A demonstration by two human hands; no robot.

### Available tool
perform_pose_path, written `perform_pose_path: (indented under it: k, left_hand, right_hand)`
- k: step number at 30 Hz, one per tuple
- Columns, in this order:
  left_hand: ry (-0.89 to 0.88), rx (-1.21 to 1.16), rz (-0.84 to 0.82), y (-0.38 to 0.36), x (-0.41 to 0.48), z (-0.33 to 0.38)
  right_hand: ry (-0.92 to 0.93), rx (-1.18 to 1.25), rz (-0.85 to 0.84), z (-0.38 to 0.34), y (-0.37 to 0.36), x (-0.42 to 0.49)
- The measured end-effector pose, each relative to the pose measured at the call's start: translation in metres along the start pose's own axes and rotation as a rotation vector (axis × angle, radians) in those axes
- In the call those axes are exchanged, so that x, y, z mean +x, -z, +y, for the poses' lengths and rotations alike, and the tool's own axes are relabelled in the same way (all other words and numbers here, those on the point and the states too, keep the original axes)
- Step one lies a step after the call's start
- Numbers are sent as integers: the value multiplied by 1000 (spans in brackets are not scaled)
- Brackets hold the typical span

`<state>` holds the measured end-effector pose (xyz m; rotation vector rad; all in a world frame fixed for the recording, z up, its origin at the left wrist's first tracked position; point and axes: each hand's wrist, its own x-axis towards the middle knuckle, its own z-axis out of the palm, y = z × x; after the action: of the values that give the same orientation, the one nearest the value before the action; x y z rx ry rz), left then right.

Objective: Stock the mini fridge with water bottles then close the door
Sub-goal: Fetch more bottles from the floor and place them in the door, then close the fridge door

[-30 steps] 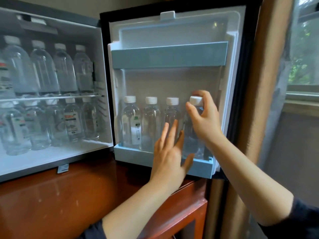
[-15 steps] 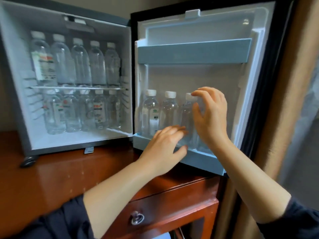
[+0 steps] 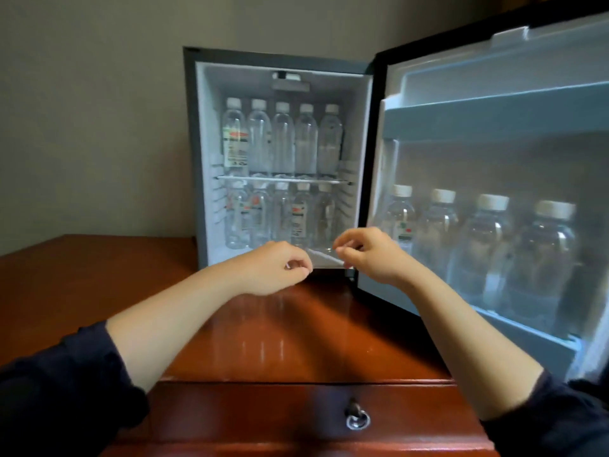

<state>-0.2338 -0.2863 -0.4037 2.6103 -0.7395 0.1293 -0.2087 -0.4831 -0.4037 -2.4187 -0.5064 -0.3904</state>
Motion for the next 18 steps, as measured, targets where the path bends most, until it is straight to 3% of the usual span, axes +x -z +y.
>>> perform_pose_path:
  k: [8, 18]
  left_hand:
    - [183, 15, -67, 51, 12, -73]
    - [238, -120, -70, 91, 108, -168]
  right_hand:
    - [-26, -73, -324, -31, -36, 82]
    - [29, -98, -316, -23, -59, 221]
